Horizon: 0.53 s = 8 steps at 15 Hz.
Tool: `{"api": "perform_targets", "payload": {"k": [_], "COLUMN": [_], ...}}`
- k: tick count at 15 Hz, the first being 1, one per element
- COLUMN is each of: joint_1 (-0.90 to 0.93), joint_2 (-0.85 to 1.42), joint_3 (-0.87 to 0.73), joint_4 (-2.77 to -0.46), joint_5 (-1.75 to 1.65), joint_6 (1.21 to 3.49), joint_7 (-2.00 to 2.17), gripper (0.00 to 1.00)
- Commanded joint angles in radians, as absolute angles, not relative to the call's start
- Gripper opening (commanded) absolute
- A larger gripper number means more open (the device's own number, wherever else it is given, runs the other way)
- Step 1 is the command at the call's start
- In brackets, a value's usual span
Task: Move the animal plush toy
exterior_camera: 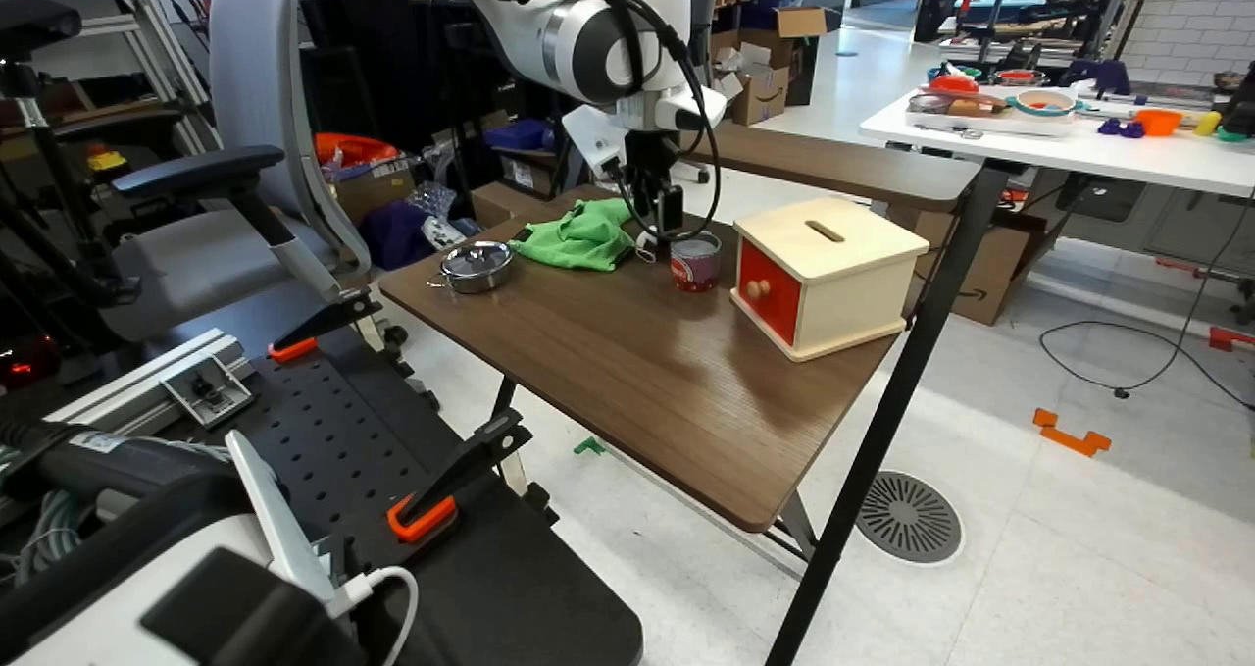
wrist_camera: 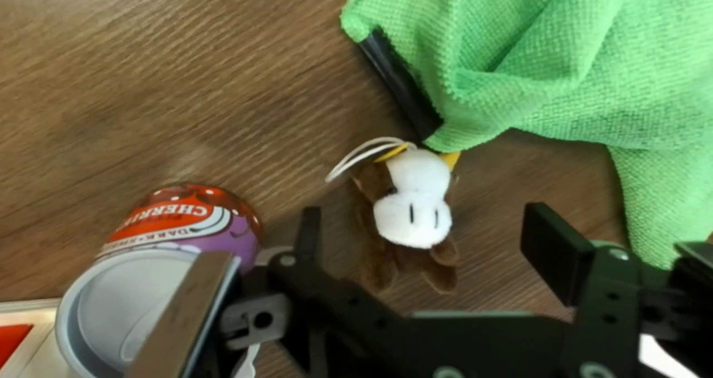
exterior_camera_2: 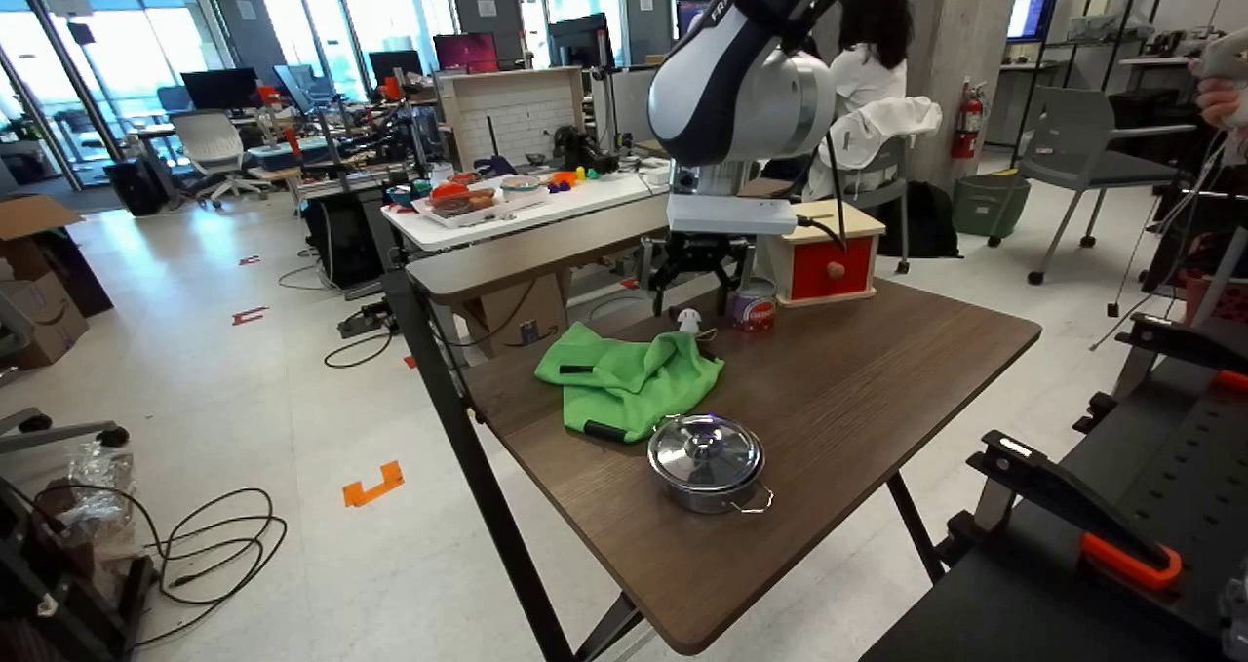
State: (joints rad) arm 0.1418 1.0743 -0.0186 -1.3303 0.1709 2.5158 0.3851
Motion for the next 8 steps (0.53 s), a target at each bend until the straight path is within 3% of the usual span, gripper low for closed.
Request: {"api": "perform_targets", "payload": {"k": [1,5,6,8], "joint_1": [0.145,0.141,0.141,0.141], "joint_2": [1.029,0.881,1.002,0.94], "joint_3": [-0.022,-0.018,-0.018,-0.018], "joint_4": [-1.374,-1.578,-1.42,-1.496], "joint_5": [0.164,0.166,0.169,0.169], "joint_6": [2.521,2.643,2.593,2.614], "joint_7": [0.385,0.353,0.378,0.369], "gripper": [1.0,1.0,1.0,1.0]}}
